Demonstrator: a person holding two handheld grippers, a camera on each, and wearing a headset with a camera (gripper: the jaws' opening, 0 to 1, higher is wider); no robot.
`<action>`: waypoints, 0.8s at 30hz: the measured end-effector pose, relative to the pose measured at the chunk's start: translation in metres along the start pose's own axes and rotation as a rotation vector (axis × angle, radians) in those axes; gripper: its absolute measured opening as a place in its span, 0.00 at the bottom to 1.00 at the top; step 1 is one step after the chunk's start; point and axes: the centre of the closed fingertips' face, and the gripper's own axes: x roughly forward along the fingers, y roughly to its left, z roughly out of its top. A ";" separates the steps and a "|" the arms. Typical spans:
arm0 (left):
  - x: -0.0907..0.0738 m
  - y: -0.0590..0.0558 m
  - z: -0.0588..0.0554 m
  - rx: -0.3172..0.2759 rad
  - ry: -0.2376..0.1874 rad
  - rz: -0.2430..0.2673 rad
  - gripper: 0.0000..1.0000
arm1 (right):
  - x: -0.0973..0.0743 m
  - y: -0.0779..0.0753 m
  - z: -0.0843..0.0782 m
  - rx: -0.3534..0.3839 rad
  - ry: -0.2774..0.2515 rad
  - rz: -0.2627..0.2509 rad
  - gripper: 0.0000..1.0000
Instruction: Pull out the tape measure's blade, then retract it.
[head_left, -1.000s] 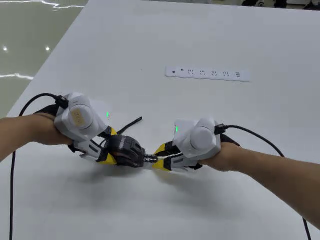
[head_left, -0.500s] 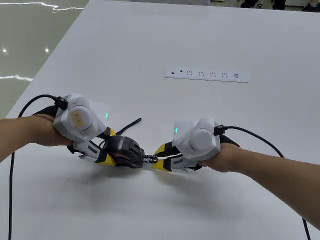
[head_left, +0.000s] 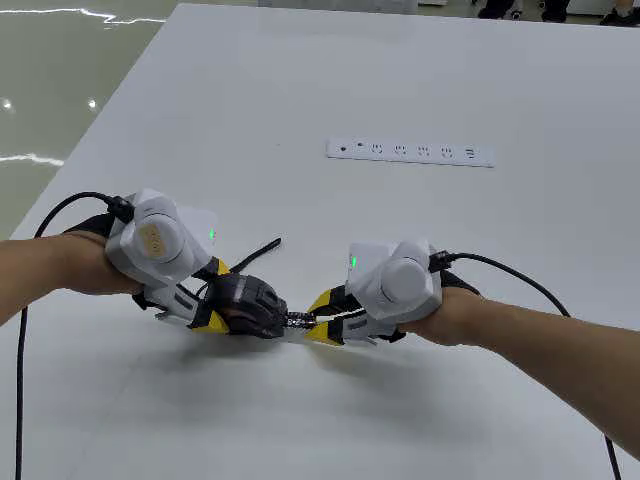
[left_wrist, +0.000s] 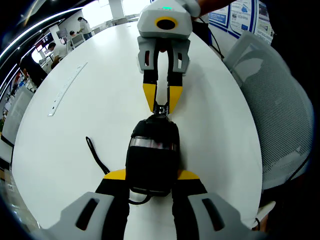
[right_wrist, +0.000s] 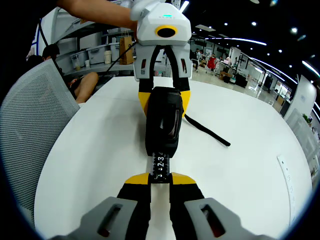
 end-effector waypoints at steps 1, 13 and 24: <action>0.000 0.000 0.000 0.000 0.000 0.000 0.28 | 0.000 0.000 0.000 -0.002 0.001 0.000 0.12; -0.001 0.000 0.000 -0.003 -0.002 0.000 0.28 | -0.005 0.000 0.001 -0.006 -0.003 0.004 0.12; -0.001 0.001 0.000 -0.005 -0.003 -0.001 0.27 | -0.005 -0.001 -0.001 -0.016 -0.001 0.009 0.12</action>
